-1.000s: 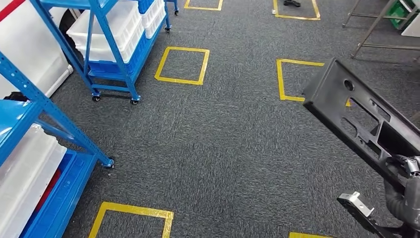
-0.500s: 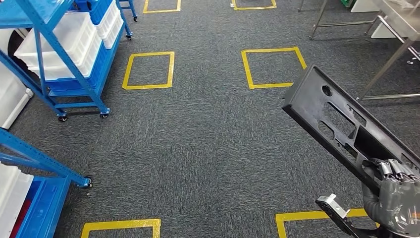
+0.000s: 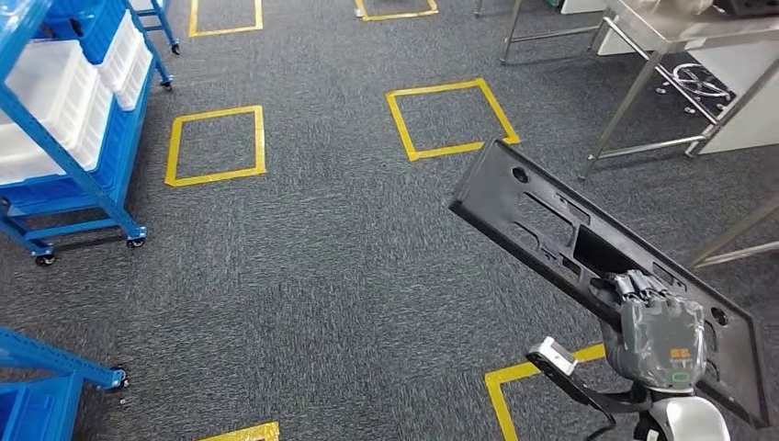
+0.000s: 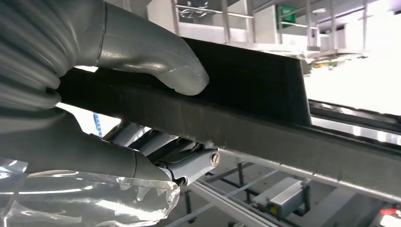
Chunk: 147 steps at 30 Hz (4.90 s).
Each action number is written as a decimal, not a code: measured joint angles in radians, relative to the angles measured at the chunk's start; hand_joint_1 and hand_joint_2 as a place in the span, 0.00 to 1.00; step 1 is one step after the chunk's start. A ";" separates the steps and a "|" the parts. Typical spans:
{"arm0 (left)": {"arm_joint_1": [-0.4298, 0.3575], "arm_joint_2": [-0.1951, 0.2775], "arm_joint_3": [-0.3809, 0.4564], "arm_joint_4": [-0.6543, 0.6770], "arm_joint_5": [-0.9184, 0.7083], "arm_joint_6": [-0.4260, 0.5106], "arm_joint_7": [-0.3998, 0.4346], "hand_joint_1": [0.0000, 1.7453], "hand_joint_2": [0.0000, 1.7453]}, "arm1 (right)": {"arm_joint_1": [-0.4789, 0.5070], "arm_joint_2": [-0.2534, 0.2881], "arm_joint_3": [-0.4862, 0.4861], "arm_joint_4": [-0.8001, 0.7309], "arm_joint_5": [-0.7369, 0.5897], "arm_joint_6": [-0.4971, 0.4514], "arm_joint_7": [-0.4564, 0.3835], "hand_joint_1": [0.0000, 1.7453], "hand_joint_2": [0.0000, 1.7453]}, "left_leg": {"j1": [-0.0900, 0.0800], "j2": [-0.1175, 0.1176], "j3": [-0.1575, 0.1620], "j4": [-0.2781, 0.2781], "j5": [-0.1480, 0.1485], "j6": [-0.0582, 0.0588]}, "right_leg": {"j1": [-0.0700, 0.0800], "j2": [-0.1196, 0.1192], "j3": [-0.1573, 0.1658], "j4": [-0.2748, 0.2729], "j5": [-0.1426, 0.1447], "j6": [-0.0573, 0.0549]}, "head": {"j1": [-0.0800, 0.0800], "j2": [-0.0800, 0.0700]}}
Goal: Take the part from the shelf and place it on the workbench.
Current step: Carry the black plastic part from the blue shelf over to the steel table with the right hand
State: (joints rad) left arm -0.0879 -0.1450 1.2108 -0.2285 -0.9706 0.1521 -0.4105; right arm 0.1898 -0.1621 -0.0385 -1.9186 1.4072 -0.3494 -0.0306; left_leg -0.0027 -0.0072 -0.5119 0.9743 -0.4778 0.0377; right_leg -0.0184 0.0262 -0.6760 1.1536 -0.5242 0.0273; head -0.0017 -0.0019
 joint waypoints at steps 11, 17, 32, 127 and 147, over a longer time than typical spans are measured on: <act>-0.008 0.044 -0.001 0.000 -0.010 0.019 -0.013 0.00 0.00 | -0.173 -0.049 0.142 0.129 -0.009 0.052 0.022 1.00 1.00 | -0.011 0.122 -0.007 0.025 -0.020 -0.034 | 0.007 -0.065 0.083 -0.125 0.056 -0.020 | -0.001 0.000; -0.009 0.083 -0.001 0.000 -0.024 0.024 -0.026 0.00 0.00 | -0.271 -0.051 0.215 0.210 -0.009 0.064 0.027 1.00 1.00 | 0.002 0.017 -0.130 0.287 -0.150 -0.056 | 0.004 -0.003 0.076 -0.132 0.069 -0.047 | -0.003 0.000; -0.017 0.154 -0.018 -0.002 -0.032 0.008 -0.097 0.00 0.00 | -0.385 -0.054 0.295 0.362 -0.075 0.047 0.014 1.00 1.00 | 0.003 0.016 -0.042 0.015 0.018 -0.006 | 0.002 -0.017 -0.046 0.081 -0.028 0.009 | 0.007 0.000; 0.000 0.198 0.052 0.004 0.041 -0.201 0.052 0.00 0.00 | -0.529 -0.108 0.319 0.333 -0.239 0.120 0.022 1.00 1.00 | 0.013 0.000 -0.024 0.017 0.001 -0.006 | 0.002 -0.019 -0.028 0.100 -0.099 0.011 | 0.023 0.000; -0.006 0.179 0.050 0.006 -0.001 -0.209 0.091 0.00 0.00 | -0.866 0.042 0.405 0.682 -0.214 0.200 0.058 1.00 1.00 | -0.019 -0.002 -0.166 0.057 0.081 -0.004 | 0.027 -0.014 0.162 -0.141 0.002 -0.049 | 0.017 0.000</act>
State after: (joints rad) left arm -0.0943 0.0343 1.2608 -0.2228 -0.9712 -0.0570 -0.3195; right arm -0.6767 -0.1205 0.3669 -1.2364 1.1935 -0.1497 0.0278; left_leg -0.0218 -0.0090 -0.6776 1.0314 -0.3969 0.0340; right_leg 0.0083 0.0127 -0.5138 1.0123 -0.5224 -0.0213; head 0.0153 -0.0019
